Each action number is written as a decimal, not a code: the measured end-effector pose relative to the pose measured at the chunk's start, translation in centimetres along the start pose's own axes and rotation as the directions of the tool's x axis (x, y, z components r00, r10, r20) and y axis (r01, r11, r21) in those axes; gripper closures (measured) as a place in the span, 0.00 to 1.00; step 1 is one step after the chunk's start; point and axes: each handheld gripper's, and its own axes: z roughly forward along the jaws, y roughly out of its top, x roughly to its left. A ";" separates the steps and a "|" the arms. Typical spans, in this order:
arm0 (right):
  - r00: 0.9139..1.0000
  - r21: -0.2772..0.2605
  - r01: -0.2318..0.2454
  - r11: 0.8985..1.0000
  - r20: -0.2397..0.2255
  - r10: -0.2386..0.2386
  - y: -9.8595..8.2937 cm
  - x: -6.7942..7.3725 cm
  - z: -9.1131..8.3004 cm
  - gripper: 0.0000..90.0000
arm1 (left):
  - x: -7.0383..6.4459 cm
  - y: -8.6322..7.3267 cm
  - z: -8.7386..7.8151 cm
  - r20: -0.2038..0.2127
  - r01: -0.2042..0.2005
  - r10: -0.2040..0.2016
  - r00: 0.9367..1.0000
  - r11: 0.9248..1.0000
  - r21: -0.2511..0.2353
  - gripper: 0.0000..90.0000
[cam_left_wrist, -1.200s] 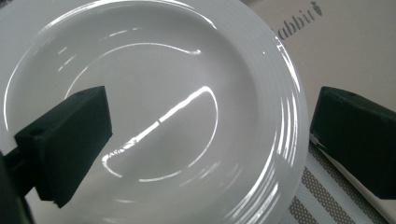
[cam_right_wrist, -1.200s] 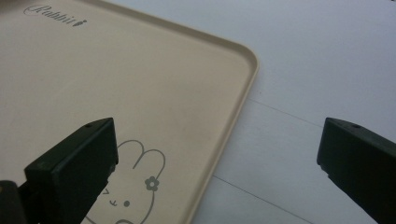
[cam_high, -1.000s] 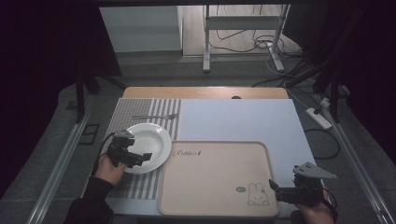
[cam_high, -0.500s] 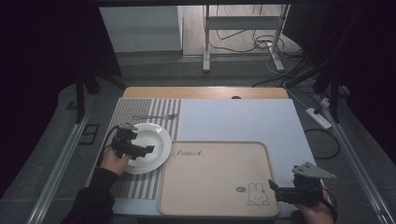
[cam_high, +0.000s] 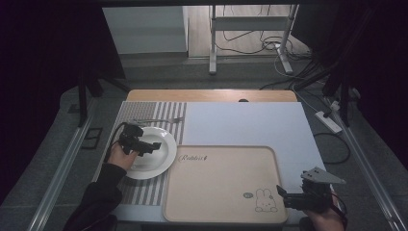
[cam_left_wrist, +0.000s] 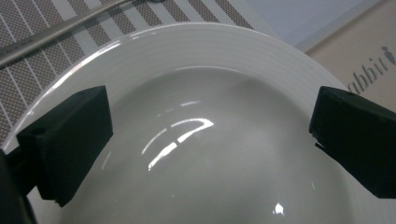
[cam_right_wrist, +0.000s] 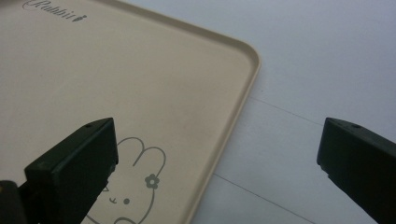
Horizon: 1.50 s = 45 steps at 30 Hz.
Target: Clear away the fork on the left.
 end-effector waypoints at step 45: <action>1.000 0.002 -0.010 1.000 0.004 0.010 0.0 -0.1 0.0 0.00 | 5.5 6.4 4.5 -0.080 0.066 -0.059 0.995 0.994 0.083 0.23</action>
